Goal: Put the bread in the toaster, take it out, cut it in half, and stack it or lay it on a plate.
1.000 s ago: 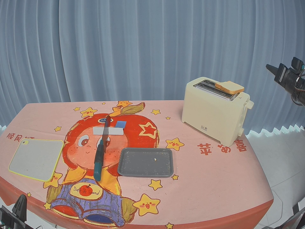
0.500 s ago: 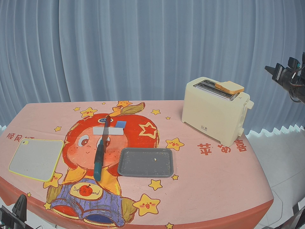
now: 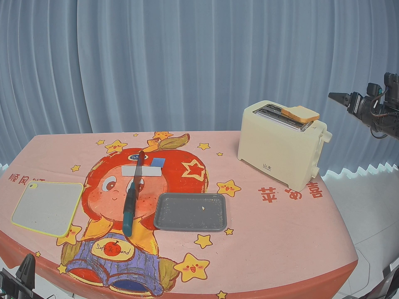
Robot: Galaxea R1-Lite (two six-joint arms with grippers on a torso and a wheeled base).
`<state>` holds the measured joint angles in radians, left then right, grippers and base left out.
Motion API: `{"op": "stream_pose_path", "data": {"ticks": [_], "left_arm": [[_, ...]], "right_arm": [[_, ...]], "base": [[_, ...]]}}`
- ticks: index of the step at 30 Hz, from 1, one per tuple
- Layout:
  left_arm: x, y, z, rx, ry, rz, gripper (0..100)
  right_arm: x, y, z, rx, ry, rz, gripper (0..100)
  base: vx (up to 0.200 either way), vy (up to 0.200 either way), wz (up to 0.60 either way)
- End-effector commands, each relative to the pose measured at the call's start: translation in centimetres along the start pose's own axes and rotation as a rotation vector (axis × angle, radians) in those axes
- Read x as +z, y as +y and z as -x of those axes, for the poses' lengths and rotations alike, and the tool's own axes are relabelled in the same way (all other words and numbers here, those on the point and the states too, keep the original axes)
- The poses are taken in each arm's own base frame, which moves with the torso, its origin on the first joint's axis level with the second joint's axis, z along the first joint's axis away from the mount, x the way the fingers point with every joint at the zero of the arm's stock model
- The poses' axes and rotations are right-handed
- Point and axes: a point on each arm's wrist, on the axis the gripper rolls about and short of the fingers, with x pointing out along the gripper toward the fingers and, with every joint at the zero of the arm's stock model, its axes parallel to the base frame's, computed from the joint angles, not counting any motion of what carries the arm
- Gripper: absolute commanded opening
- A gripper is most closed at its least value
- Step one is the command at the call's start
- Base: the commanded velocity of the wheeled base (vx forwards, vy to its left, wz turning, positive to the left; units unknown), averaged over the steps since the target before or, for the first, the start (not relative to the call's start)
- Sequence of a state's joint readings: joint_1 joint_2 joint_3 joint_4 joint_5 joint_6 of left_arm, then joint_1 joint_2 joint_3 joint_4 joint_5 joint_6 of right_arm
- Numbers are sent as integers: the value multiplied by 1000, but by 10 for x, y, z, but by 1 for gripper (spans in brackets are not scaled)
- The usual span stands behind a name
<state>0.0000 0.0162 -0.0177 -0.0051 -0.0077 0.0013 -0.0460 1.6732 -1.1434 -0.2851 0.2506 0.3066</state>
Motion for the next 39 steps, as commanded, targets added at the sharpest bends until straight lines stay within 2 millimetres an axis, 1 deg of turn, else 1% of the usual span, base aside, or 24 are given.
{"op": "stream_pose_path", "data": {"ticks": [1,7,8,9,14,20,25,30,31,39], "left_arm": [[-5,0,0,0,0,0,0],[-5,0,0,0,2,0,0],[-5,0,0,0,2,0,0],[-5,0,0,0,0,0,0],[-5,0,0,0,2,0,0],[-5,0,0,0,0,0,0],[-5,0,0,0,0,0,0],[-5,0,0,0,0,0,0],[-5,0,0,0,2,0,0],[-5,0,0,0,0,0,0]], "right_arm": [[-11,-5,-21,16,64,-12,100],[-18,-14,-49,7,100,-22,100],[-18,-14,-49,7,100,-22,100],[-19,-12,-56,14,103,-20,100],[-23,-8,-65,27,116,-16,100],[-33,-2,-79,46,147,-12,100],[-38,4,-83,61,163,-7,100],[-37,7,-87,65,157,-3,100],[-37,7,-88,66,156,-3,0],[-36,8,-89,67,153,0,0]], "base": [[0,0,0],[0,0,0],[0,0,0],[0,0,0],[0,0,0],[0,0,0],[0,0,0],[0,0,0],[0,0,0],[0,0,0]]}}
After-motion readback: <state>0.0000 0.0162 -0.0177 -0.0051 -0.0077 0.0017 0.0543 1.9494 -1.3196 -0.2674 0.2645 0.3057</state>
